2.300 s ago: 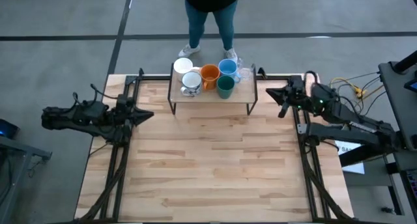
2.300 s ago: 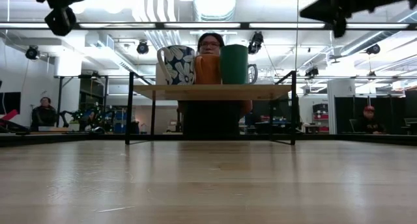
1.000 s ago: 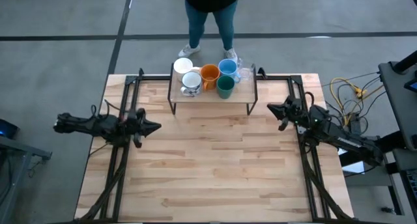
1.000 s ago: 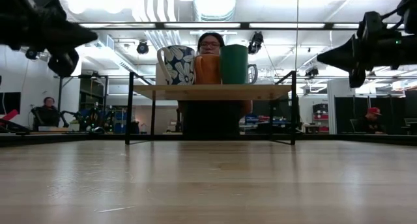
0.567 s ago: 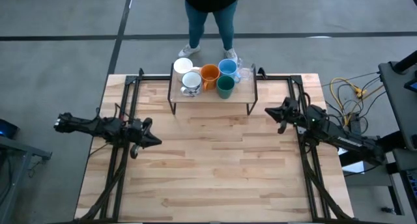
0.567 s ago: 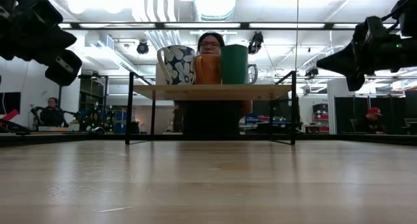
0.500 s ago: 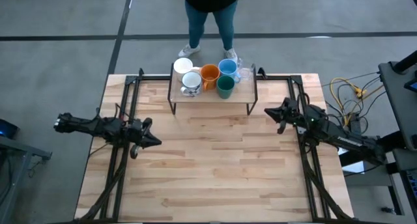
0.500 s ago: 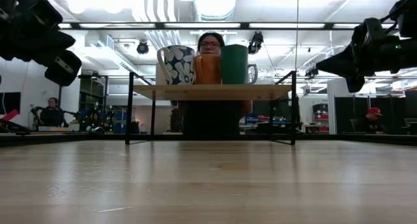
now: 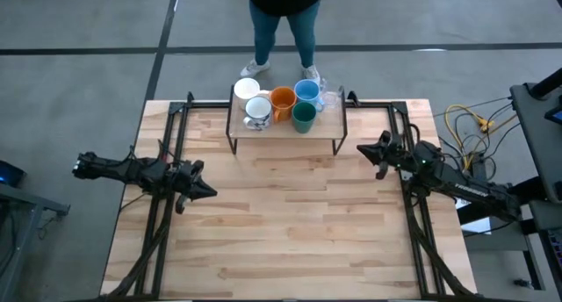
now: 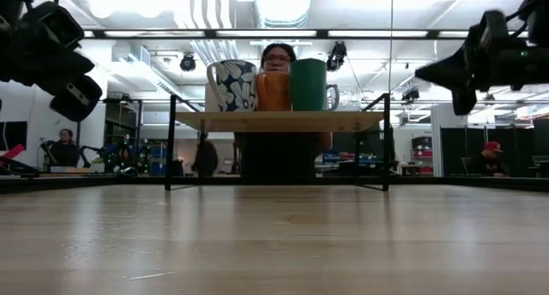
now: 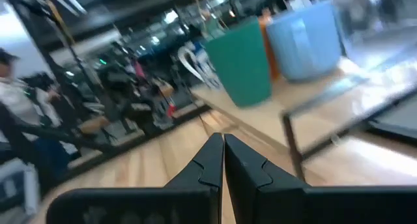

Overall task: Stack small to large cups/mugs on shelf
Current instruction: Return to Home Position

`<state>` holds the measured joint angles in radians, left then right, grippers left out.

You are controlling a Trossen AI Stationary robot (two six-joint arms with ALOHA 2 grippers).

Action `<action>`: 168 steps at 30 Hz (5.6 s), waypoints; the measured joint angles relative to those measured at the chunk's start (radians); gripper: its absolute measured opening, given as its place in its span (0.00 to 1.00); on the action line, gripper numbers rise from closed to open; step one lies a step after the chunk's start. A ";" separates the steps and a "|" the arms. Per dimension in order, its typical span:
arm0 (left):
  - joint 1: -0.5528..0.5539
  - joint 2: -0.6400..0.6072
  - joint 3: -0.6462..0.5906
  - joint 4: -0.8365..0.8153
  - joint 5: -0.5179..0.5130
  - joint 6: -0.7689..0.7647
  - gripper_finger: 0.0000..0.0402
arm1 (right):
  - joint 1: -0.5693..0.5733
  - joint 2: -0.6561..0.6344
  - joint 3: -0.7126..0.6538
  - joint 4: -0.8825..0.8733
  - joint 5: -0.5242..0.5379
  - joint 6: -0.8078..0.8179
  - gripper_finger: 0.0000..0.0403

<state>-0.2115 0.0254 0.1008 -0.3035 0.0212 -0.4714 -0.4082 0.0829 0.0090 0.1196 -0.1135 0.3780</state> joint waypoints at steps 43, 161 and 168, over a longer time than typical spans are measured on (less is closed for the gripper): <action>-0.030 0.042 -0.061 0.230 0.001 0.032 0.00 | 0.524 0.179 0.001 -0.079 0.370 0.071 0.02; -0.029 0.020 0.007 0.017 -0.105 0.139 0.00 | 0.524 -0.001 0.109 -0.505 0.551 0.022 0.02; -0.029 0.020 0.007 0.017 -0.105 0.139 0.00 | 0.524 -0.001 0.109 -0.505 0.551 0.022 0.02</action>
<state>-0.2406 0.0452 0.1081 -0.2867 -0.0840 -0.3326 0.1155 0.0814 0.1177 -0.3856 0.4377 0.3996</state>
